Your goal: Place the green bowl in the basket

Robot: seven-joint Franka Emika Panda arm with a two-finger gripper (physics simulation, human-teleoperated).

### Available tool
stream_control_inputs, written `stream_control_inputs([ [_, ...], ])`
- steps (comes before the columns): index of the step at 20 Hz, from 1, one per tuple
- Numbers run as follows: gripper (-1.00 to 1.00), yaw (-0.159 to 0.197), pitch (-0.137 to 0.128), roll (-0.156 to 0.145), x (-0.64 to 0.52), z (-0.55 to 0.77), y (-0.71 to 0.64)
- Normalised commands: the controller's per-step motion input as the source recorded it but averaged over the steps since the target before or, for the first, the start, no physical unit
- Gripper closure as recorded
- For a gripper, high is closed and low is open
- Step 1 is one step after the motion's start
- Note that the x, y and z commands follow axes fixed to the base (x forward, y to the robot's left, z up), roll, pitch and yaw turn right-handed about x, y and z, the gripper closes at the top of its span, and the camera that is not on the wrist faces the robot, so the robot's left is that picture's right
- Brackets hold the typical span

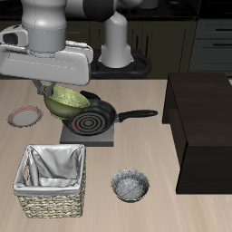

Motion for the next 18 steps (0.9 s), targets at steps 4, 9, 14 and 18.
stream_control_inputs([
  [4,1.0,0.001,0.019,-0.012,0.08,-0.16,-0.07],
  [9,1.0,0.006,0.025,-0.019,0.07,-0.24,-0.08],
  [14,1.0,-0.026,0.046,-0.017,0.08,-0.34,-0.14],
  [18,1.0,0.018,0.053,-0.02,0.09,-0.47,-0.14],
])
